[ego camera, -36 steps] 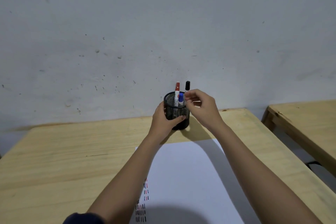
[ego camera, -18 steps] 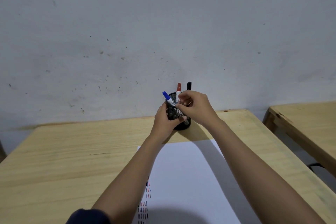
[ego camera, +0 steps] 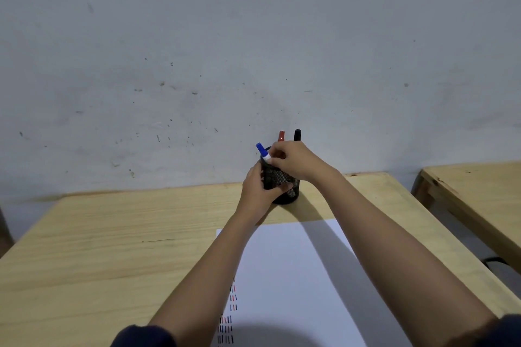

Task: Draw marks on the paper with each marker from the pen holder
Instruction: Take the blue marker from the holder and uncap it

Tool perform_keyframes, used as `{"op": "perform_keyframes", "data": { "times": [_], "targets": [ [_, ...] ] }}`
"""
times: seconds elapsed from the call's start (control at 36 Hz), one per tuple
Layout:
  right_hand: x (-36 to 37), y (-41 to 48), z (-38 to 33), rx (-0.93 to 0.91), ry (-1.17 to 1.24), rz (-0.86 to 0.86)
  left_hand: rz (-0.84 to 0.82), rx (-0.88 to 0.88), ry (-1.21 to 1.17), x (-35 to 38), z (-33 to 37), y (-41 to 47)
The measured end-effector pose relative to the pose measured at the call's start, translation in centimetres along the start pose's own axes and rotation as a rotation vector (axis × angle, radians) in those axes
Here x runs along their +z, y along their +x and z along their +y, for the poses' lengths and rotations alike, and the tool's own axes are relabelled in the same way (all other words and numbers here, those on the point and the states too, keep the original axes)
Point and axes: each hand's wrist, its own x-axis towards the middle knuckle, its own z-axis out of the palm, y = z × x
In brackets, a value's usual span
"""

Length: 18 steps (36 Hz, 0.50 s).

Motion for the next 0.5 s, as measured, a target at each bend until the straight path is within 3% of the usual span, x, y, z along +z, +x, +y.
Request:
{"op": "perform_keyframes", "data": {
  "times": [0.11, 0.31, 0.5],
  "targets": [
    [0.0, -0.7, -0.1, -0.045, 0.035, 0.077, 0.001, -0.007, 0.059, 0.0, -0.1, -0.1],
    [-2.2, -2.8, -1.9, -0.176, 0.151, 0.372, 0.015, -0.056, 0.2, -0.5, 1.1, -0.2],
    [-5.0, -6.5, -4.8, -0.32, 0.231, 0.493, 0.081, -0.031, 0.207, -3.0, 5.2, -2.0]
  ]
}}
